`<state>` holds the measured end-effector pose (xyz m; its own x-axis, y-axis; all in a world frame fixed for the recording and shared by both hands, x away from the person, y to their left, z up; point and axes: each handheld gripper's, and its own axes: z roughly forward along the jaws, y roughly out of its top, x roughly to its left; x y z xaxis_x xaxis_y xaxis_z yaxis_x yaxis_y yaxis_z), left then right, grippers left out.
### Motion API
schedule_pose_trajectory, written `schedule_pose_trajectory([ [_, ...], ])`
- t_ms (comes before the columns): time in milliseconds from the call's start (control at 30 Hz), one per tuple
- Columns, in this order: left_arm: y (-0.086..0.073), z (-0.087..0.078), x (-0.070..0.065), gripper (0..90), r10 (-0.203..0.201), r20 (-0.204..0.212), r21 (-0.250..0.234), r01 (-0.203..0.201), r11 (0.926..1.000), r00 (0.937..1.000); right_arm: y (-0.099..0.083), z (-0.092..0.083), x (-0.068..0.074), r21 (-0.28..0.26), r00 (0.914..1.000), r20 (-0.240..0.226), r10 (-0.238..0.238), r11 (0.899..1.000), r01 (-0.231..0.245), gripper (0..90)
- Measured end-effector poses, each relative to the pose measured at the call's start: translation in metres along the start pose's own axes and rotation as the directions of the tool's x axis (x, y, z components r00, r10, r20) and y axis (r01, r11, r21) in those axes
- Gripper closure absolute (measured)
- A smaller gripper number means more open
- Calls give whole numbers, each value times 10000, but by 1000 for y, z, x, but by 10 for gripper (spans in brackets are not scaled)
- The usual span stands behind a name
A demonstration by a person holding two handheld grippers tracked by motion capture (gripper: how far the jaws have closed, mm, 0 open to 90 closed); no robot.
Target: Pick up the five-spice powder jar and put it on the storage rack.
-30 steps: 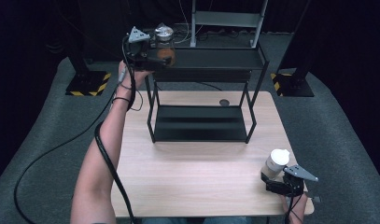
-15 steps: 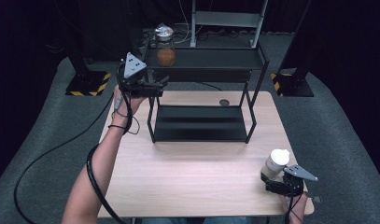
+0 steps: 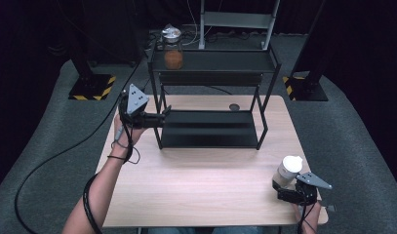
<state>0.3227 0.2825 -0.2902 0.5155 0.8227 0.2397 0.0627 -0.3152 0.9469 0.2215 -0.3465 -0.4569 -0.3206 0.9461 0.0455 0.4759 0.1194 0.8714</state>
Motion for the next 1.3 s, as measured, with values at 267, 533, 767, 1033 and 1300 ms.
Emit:
schedule_pose_trajectory([
  [267, -48, -10, -17, 3, -564, -49, 628, 566, 9964, 9984, 0, 0, 0, 8, 10000, 12, -24, 10000, 24, 1],
  [533, -95, -15, -36, 3, -1227, -133, 1228, 1234, 9847, 9924, 0, 0, 1, -7, 10000, 17, -32, 10000, 32, 1],
  [767, -130, -18, -48, 3, -1810, -15, 1782, 1784, 9677, 9835, 0, 0, 0, -13, 10000, 9, -25, 10000, 25, 1],
  [1033, -152, -23, -62, 4, -2008, 128, 2371, 1921, 9523, 9796, 0, 0, 1, -18, 10000, 11, -63, 10000, 63, 1],
  [1300, -161, -27, -67, 4, -2307, 76, 2534, 2213, 9417, 9730, -1, 0, 1, -54, 10000, 31, -32, 10000, 32, 1],
])
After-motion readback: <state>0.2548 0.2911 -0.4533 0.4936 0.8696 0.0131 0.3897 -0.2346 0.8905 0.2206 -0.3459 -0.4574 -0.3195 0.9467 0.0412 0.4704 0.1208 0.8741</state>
